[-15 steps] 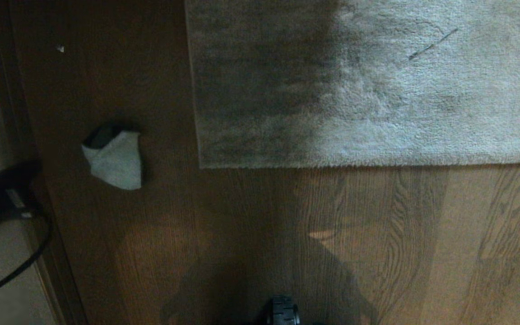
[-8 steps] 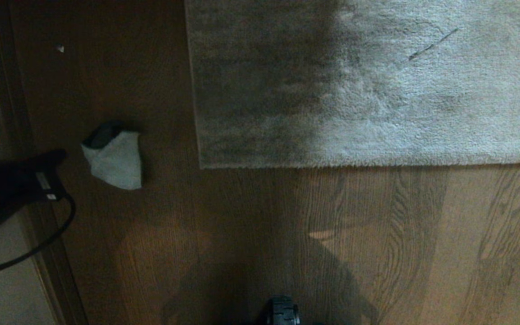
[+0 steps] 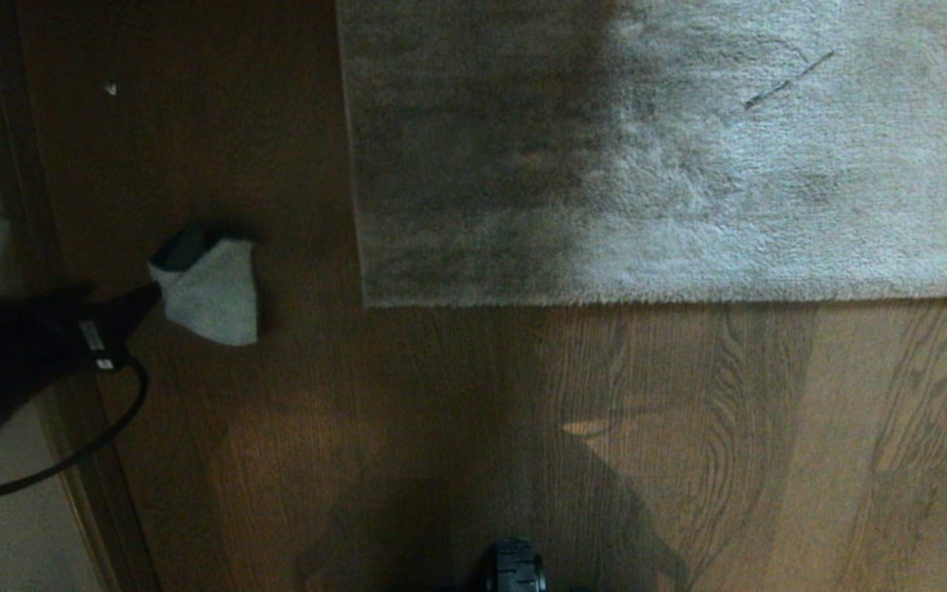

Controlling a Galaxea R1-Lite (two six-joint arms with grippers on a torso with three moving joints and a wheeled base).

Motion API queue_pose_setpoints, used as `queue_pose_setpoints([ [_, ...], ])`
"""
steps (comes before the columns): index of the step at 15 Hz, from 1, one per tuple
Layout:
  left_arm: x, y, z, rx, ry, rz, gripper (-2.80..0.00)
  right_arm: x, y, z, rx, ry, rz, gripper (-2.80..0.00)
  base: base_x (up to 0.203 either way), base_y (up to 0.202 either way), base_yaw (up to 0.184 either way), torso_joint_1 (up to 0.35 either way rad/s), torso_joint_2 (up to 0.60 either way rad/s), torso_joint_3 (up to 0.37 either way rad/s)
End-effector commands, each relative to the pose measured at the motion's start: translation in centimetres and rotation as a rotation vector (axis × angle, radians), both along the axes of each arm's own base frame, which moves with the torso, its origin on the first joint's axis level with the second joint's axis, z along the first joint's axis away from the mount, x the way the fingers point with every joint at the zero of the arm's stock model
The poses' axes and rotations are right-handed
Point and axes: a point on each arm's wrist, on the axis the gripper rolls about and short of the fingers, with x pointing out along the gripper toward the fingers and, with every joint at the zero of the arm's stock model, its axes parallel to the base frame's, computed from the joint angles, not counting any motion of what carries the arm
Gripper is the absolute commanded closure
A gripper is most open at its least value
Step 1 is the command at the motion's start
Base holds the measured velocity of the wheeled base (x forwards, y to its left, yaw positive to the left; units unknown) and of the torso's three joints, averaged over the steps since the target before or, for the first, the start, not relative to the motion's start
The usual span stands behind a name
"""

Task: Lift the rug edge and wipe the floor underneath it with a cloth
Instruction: Pick up the rag

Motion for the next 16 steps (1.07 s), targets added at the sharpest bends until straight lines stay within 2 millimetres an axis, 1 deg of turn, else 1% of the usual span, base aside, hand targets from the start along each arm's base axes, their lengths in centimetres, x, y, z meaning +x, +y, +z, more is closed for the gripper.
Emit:
queue_pose_setpoints([
  [1,0.2,0.4,-0.2,0.015,0.007,0.019,-2.8,0.0,0.0,0.0,0.0,-0.002,0.0,0.0,0.0,0.0,0.0,0.0,0.0,0.0],
  [7,0.9,1.0,-0.4,0.037,0.015,0.043,-2.8,0.0,0.0,0.0,0.0,0.0,0.0,0.0,0.0,0.0,0.0,0.0,0.0,0.0],
  [12,3.2,1.3,-0.7,0.042,-0.067,0.048,-2.8,0.0,0.0,0.0,0.0,-0.002,0.0,0.0,0.0,0.0,0.0,0.0,0.0,0.0],
  [16,3.5,1.4,-1.0,0.036,-0.056,0.048,-2.8,0.0,0.0,0.0,0.0,0.0,0.0,0.0,0.0,0.0,0.0,0.0,0.0,0.0],
])
